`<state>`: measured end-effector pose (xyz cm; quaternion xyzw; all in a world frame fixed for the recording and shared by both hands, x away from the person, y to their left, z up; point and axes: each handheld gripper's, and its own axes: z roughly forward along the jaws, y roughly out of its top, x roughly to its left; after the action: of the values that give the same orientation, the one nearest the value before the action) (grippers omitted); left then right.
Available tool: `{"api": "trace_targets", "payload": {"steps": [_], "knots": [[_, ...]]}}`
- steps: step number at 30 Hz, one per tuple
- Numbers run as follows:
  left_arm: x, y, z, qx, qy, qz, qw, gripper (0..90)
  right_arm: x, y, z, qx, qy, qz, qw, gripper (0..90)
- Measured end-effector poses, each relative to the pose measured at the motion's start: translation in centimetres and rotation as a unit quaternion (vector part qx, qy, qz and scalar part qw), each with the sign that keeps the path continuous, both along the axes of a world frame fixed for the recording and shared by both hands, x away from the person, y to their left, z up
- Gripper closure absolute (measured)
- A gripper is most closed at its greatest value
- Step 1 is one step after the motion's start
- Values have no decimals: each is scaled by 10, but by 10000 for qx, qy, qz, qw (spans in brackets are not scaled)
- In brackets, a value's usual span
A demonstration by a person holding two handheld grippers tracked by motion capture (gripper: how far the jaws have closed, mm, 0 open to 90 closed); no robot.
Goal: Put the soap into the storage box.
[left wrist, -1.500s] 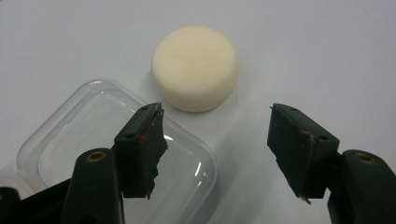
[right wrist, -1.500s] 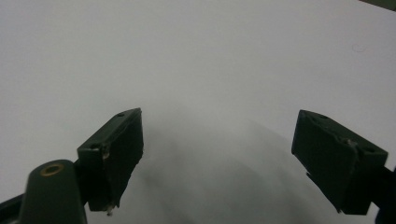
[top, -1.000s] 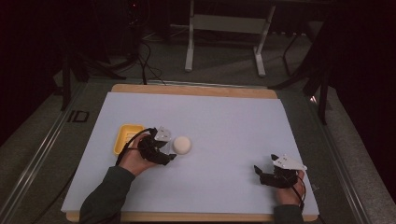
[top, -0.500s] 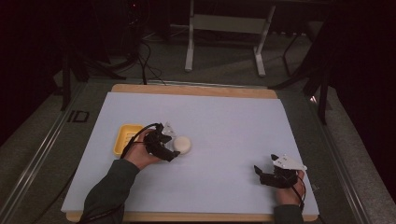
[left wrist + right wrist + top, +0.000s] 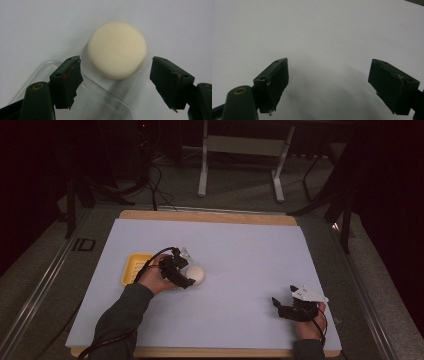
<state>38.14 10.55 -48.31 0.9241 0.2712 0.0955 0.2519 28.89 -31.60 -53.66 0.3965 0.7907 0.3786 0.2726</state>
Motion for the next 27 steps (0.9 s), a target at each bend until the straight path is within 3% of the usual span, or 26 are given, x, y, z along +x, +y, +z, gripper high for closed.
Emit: {"api": "trace_targets", "payload": {"steps": [6,11,27], "knots": [[8,-7,0,59,192,-17,9998,233,0,0,0,-20,16,16,10000,166],[14,-15,-3,285,304,-24,9991,193,0,0,0,-12,9,23,10000,166],[31,-34,-11,595,611,-133,9963,190,0,0,0,-1,9,18,10000,166]]}}
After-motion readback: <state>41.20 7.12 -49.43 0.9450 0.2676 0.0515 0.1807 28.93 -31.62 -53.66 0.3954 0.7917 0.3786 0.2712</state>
